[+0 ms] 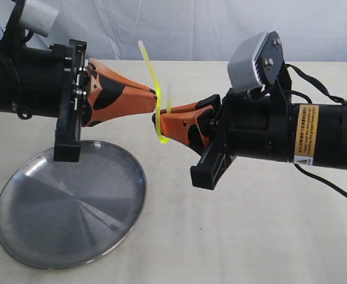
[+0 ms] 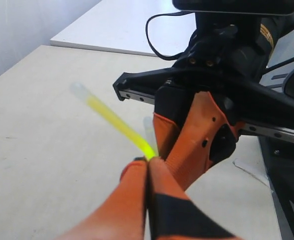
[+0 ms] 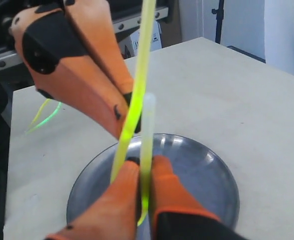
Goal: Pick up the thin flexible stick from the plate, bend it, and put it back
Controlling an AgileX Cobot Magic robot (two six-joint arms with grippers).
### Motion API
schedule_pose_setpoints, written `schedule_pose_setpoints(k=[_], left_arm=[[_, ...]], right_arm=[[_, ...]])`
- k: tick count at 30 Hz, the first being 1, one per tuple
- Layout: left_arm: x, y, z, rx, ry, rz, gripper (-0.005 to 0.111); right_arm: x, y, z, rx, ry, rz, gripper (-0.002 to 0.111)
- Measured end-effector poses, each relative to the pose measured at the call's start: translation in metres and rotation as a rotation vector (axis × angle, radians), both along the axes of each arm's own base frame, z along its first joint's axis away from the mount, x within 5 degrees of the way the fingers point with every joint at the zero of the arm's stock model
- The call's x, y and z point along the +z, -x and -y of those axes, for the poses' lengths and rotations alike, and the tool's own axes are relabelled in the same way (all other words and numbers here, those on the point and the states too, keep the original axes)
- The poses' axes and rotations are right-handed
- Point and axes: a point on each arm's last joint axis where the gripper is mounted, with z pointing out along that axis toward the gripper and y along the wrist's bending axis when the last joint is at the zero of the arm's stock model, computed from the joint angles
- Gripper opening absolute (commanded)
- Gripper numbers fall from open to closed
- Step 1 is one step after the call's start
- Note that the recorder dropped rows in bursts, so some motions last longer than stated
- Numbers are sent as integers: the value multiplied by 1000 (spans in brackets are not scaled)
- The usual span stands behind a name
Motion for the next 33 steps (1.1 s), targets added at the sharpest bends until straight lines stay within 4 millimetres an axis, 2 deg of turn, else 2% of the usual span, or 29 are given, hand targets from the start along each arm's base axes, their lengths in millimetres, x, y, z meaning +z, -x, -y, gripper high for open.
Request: schedule_pose_setpoints(k=[11,23,29,33], left_arm=[[3,-4,1,46,50,-51,0],[-8,-14,3,75,44,-102,0],[-12,-16,1,115,4,-127,0],[-15,-12,-1,140,-40,-260,1]], right_arm=[[0,4,-2,50,-5,12,-1],[0,7,-4,78,1,21,-1],[-7,-2,2,-40,71,-12,-1],[-11,-12,10,-191,106,-45,-1]])
